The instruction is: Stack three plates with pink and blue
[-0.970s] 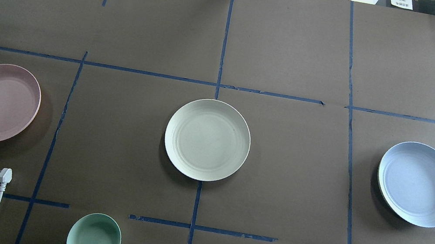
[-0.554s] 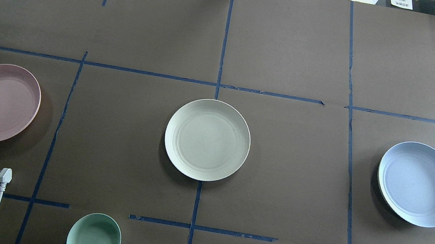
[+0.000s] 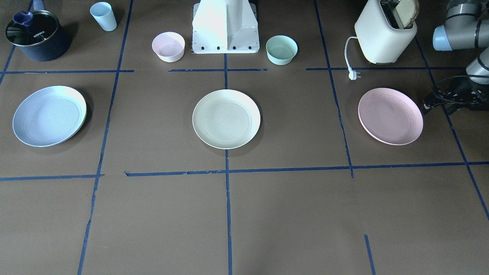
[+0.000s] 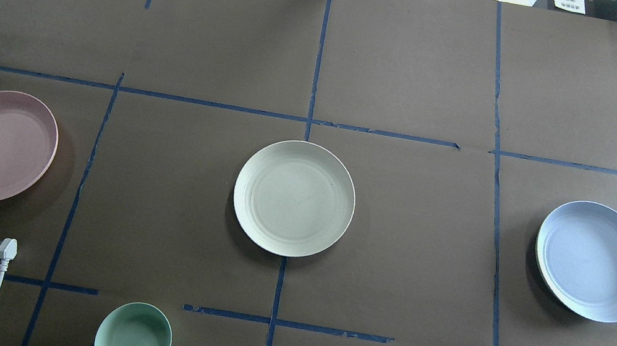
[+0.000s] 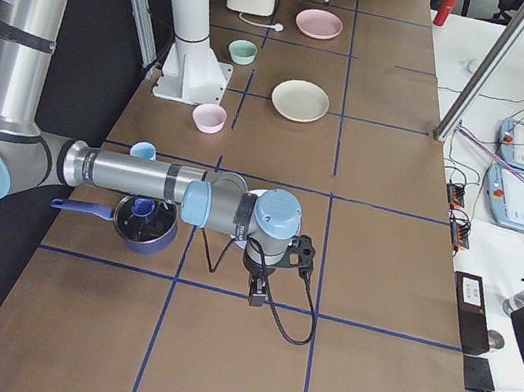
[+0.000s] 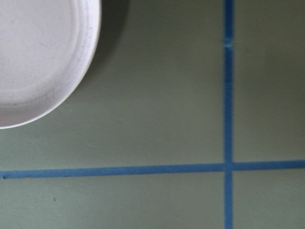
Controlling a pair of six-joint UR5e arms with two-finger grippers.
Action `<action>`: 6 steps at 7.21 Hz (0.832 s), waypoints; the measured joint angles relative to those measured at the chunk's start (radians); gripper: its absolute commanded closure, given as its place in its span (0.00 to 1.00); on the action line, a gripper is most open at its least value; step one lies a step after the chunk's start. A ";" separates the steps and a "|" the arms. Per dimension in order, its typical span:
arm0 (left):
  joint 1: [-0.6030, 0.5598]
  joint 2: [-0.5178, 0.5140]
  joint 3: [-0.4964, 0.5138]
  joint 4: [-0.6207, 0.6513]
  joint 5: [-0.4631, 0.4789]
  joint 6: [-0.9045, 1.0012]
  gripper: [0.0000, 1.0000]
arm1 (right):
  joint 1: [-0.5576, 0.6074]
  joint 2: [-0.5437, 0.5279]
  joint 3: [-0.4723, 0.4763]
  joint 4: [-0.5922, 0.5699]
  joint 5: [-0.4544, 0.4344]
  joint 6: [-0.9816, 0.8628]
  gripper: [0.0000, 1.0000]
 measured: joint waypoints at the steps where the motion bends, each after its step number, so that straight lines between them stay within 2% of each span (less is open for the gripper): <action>1: 0.039 -0.018 0.029 -0.018 0.011 -0.036 0.36 | 0.000 0.000 -0.001 0.000 0.000 0.000 0.00; 2: 0.058 -0.030 0.054 -0.030 0.014 -0.053 0.78 | 0.000 -0.001 -0.002 0.000 0.000 0.000 0.00; 3: 0.066 -0.035 0.068 -0.039 0.013 -0.069 0.93 | 0.000 -0.001 -0.002 0.000 0.000 -0.001 0.00; 5: 0.067 -0.038 0.068 -0.046 -0.009 -0.087 0.99 | 0.000 -0.001 -0.002 0.000 -0.001 -0.001 0.00; 6: 0.064 -0.038 0.060 -0.048 -0.061 -0.089 1.00 | 0.000 -0.002 -0.002 0.000 -0.001 -0.001 0.00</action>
